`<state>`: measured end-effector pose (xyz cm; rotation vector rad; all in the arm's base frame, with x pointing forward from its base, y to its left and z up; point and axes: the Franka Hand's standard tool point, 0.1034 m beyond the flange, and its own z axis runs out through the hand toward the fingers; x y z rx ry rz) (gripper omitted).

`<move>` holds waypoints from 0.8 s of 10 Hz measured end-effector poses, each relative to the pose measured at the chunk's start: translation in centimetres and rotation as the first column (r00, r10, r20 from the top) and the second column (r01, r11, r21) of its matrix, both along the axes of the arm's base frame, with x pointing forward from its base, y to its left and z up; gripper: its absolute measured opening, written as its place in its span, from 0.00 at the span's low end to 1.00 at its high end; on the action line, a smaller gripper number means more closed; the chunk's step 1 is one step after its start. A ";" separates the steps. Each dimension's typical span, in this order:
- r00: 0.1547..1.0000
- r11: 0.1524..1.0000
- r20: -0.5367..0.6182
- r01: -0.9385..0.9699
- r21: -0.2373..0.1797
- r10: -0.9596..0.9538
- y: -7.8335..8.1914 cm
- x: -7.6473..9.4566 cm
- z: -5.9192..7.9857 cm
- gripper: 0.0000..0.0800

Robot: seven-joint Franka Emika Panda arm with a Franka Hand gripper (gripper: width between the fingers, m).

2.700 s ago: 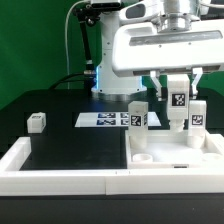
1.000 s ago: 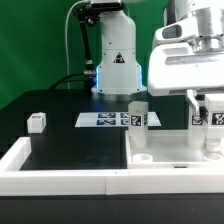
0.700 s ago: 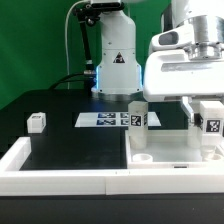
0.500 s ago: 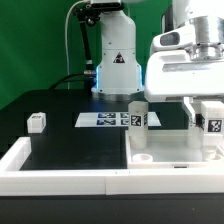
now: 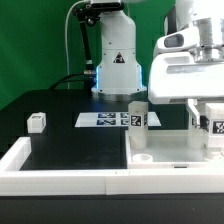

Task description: Assemble square table

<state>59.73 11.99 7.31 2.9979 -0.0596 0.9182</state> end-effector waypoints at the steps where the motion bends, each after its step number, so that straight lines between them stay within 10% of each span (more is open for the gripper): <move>1: 1.000 1.000 -0.001 0.000 -0.001 0.000 0.0 0.0 -0.1 0.36; 8: 1.000 1.000 -0.006 -0.004 -0.009 0.004 -0.3 -0.2 -0.5 0.36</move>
Offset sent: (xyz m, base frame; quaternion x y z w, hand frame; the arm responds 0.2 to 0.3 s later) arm -0.0105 -0.0055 0.0009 0.0012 -0.0050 -0.0122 0.9999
